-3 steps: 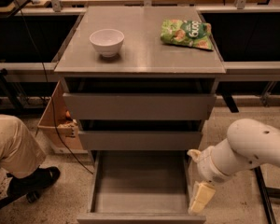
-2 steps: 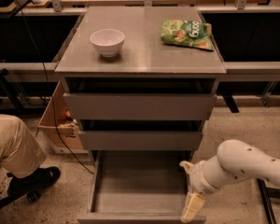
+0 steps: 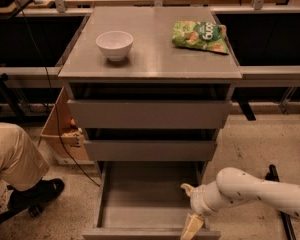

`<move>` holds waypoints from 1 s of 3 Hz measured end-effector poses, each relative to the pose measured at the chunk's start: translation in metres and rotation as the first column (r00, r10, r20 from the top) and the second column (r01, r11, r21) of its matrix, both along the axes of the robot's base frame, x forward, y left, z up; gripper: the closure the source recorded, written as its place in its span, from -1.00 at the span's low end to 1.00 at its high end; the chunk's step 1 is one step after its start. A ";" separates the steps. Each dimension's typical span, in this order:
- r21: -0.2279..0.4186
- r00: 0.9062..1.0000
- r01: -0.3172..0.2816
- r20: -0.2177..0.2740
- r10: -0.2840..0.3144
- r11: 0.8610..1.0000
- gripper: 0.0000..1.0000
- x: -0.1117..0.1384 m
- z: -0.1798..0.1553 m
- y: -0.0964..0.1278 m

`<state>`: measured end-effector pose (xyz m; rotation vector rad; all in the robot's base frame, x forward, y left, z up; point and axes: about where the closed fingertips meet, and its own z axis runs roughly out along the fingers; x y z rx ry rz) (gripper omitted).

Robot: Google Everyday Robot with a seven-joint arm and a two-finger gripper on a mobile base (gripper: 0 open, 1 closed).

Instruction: Close bottom drawer

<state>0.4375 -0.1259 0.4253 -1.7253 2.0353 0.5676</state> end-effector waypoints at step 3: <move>0.038 0.995 0.045 -0.090 -0.041 0.998 -1.00 0.005 -0.111 0.044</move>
Offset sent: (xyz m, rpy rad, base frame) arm 0.0148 0.0609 -0.1550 0.0391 0.1182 -0.0777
